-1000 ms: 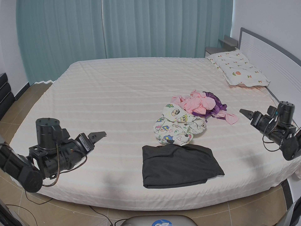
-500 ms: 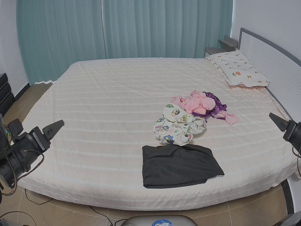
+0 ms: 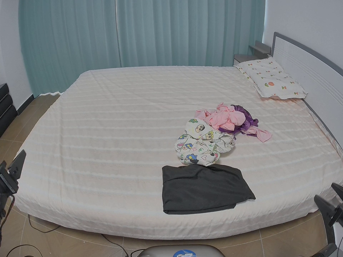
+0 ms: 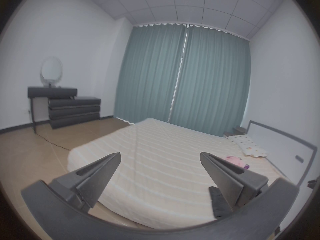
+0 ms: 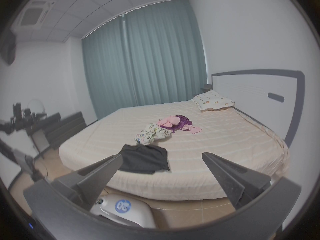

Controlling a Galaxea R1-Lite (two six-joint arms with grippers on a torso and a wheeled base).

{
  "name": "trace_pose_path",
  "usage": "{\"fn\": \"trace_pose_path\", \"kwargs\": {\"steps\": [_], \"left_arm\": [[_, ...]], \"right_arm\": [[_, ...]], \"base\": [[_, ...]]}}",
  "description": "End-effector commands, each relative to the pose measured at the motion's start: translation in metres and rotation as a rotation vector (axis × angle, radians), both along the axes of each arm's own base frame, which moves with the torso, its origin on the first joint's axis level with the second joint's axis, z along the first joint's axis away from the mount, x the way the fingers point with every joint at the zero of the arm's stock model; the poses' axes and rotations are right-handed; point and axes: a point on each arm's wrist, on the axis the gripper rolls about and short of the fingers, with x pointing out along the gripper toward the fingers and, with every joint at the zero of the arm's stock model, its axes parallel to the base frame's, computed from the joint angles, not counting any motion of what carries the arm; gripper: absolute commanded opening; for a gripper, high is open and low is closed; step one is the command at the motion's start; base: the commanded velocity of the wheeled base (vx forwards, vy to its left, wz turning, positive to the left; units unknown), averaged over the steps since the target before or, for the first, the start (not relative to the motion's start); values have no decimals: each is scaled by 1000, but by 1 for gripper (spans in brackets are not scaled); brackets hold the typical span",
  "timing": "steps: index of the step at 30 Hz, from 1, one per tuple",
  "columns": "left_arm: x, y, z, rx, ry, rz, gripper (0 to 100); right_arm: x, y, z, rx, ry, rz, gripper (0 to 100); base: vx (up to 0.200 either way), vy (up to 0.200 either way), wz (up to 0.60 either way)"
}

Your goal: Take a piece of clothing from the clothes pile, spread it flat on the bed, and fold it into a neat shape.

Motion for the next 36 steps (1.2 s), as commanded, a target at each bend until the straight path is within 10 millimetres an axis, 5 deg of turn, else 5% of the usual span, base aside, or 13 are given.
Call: {"fn": "trace_pose_path", "kwargs": {"steps": [1,6,12,26,34,36], "left_arm": [[-47,13,-14,111,-67,158,100],[-70,15,-36,196,-65,262,100],[-78,13,-56,226,-32,349,100],[-77,13,-102,268,59,352,100],[-82,10,-107,313,-17,119,100],[-81,6,-108,305,-44,-70,100]], "right_arm": [[-40,0,-28,-115,-132,94,100],[-47,1,-49,-120,-140,66,100],[-49,0,-50,-118,-175,34,100],[-49,-4,-49,-186,-165,-169,100],[-48,-3,-50,-185,-179,-89,100],[-48,-2,-49,-185,-197,-80,100]], "base": [[0,0,0],[0,0,0],[0,0,0],[0,0,0],[0,0,0],[0,0,0]]}}
